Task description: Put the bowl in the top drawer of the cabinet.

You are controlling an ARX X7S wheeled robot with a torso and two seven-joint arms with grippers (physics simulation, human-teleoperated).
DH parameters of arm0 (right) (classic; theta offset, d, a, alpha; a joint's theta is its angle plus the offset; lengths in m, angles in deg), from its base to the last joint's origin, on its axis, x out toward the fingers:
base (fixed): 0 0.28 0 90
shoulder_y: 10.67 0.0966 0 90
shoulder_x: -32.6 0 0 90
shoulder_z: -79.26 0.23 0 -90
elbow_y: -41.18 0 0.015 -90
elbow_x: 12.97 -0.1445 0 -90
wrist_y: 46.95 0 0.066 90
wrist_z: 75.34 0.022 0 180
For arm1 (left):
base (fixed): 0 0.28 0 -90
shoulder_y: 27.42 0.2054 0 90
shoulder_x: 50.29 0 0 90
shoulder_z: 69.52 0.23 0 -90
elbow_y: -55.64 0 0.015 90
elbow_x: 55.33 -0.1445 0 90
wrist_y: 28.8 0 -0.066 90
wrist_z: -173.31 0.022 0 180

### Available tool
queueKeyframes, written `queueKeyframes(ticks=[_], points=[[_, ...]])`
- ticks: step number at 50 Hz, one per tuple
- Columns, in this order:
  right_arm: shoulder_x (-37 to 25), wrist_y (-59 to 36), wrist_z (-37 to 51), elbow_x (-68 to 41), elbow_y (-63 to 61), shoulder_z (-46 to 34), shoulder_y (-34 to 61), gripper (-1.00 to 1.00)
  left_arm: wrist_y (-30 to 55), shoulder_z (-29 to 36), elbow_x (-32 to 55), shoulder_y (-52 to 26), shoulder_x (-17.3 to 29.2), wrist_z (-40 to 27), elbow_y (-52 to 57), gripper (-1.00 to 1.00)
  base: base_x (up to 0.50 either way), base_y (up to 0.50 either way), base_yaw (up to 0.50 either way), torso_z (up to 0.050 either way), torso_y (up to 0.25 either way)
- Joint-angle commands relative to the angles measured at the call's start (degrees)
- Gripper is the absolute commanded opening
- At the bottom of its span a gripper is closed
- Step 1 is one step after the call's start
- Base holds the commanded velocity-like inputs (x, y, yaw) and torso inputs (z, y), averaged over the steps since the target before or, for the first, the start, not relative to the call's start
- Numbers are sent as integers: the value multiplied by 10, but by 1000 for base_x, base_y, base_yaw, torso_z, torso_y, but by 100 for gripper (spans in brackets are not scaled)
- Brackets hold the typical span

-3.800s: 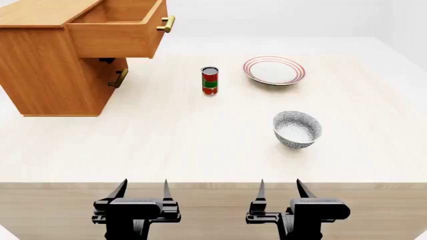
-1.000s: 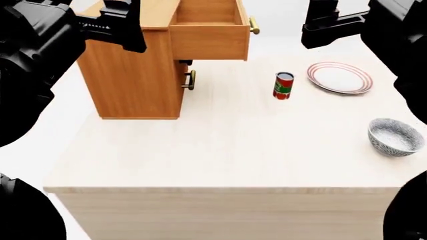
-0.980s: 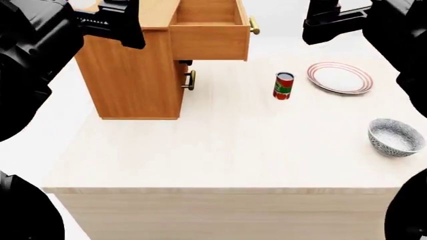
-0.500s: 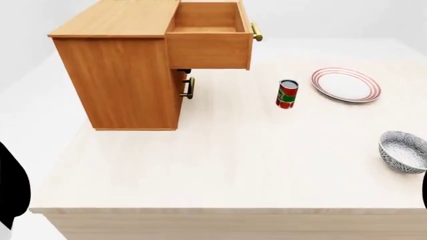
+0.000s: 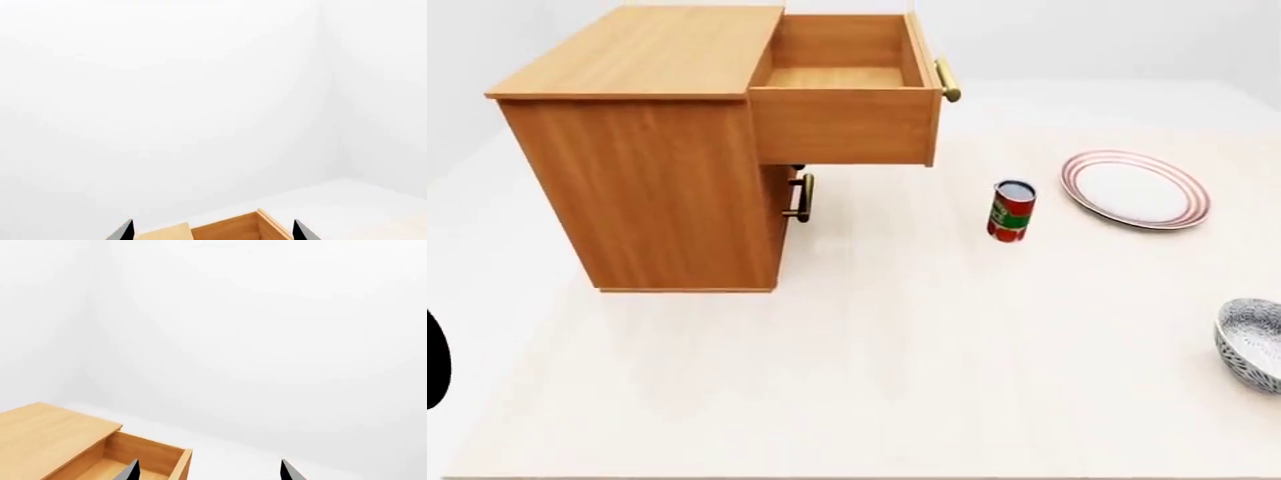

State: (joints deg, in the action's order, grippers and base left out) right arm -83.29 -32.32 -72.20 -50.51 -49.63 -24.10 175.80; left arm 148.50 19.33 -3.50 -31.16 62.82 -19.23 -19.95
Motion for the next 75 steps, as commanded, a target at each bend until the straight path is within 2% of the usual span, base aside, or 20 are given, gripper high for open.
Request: queueKeyframes(ticks=[1,10,16,63,75], points=[[6,92,-40,51,114,-65,13,100,25,-23,205,18,45,-164,0,100,215,0,0,0,0],[25,155,-64,86,206,-101,24,100,13,-5,441,27,104,-345,-7,100,219,0,0,0,0],[27,157,-66,89,217,-106,27,100,-5,11,493,23,128,-380,-7,100,221,0,0,0,0],[16,131,-68,81,202,-113,38,100,-62,55,471,20,146,-333,3,100,203,0,0,0,1],[-50,40,-69,68,150,-118,49,100,-74,56,474,28,153,-329,6,100,0,0,0,0,0]])
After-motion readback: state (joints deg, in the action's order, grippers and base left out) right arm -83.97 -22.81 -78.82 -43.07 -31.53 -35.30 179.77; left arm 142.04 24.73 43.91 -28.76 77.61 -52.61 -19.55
